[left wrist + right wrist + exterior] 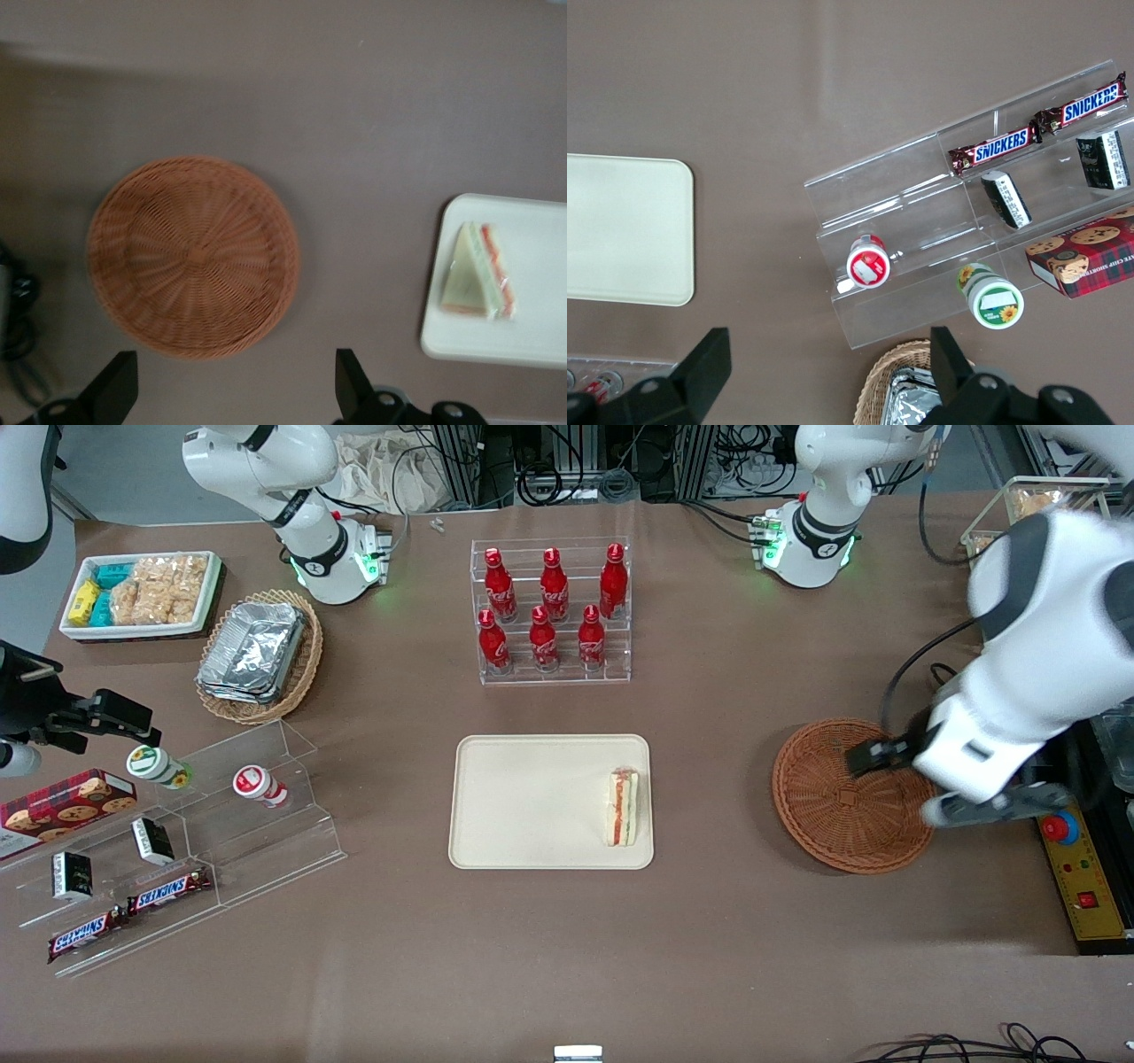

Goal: Place sandwich from basket to tray

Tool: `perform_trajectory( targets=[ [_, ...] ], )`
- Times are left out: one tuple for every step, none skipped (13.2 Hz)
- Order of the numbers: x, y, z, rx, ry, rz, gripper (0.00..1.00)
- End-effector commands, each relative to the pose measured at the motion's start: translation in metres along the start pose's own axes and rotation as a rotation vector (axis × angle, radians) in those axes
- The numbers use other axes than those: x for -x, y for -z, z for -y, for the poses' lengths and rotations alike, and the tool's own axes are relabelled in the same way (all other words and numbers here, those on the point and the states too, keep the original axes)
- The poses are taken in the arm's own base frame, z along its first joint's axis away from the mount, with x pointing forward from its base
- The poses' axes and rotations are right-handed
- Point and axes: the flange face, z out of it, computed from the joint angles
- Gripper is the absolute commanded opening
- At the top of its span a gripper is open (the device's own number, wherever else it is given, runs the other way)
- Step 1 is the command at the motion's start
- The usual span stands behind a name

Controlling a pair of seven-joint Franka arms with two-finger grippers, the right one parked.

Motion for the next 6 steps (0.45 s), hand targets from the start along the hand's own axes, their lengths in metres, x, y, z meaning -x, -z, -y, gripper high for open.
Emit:
perform_trajectory(
  targets=[
    [0.048, 0.013, 0.061, 0.012, -0.087, 0.006, 1.0],
    [0.054, 0.009, 0.073, 0.007, -0.097, 0.017, 1.0],
    [0.056, 0.005, 0.073, -0.009, -0.11, 0.023, 1.0],
    [0.052, 0.009, 0.071, -0.008, -0.108, 0.023, 1.0],
    [0.046, 0.015, 0.072, -0.009, -0.112, 0.019, 1.0],
    [0.042, 0.015, 0.071, -0.016, -0.115, 0.031, 1.0]
  ],
)
